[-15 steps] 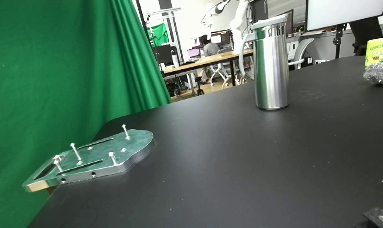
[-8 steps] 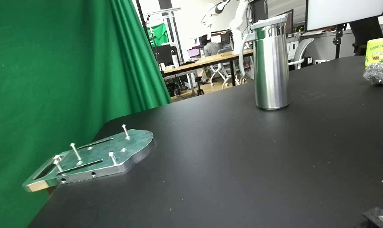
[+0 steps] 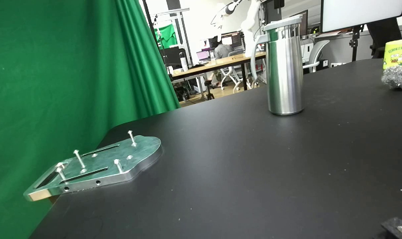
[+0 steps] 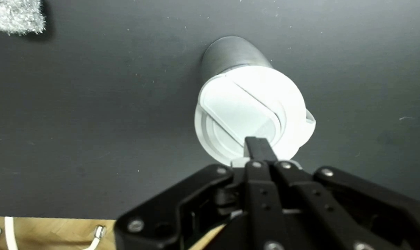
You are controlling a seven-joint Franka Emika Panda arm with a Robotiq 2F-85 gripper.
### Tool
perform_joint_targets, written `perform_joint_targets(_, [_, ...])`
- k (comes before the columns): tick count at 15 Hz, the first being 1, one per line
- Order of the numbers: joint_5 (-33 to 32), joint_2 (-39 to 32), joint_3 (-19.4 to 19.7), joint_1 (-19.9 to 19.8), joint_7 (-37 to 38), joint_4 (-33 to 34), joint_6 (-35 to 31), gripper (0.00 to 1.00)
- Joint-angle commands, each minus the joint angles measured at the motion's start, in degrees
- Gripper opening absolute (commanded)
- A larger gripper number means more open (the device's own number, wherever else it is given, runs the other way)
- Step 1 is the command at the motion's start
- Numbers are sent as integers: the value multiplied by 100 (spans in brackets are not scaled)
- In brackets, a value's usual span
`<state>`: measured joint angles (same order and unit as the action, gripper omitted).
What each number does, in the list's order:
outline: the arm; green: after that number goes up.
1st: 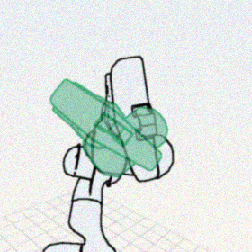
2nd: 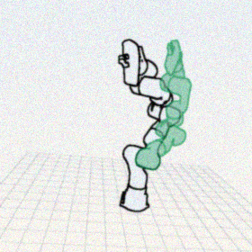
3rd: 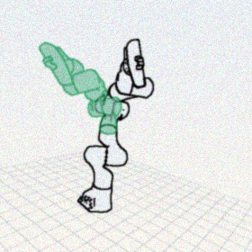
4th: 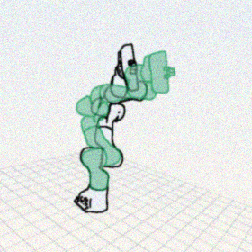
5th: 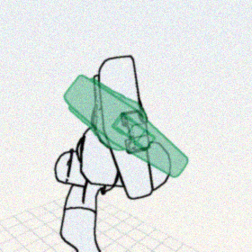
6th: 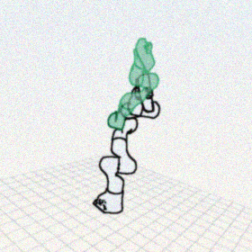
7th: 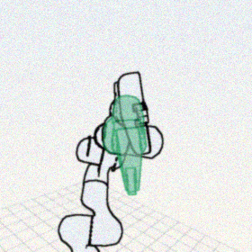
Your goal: Press the top of the metallic flask
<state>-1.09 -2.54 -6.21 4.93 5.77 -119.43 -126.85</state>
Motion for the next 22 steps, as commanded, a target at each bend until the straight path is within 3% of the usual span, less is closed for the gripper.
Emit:
perform_joint_targets(1, [-20,-126,20,57,236,58,-52,0])
perform_joint_targets(22, [-70,-355,52,126,265,-21,-349,0])
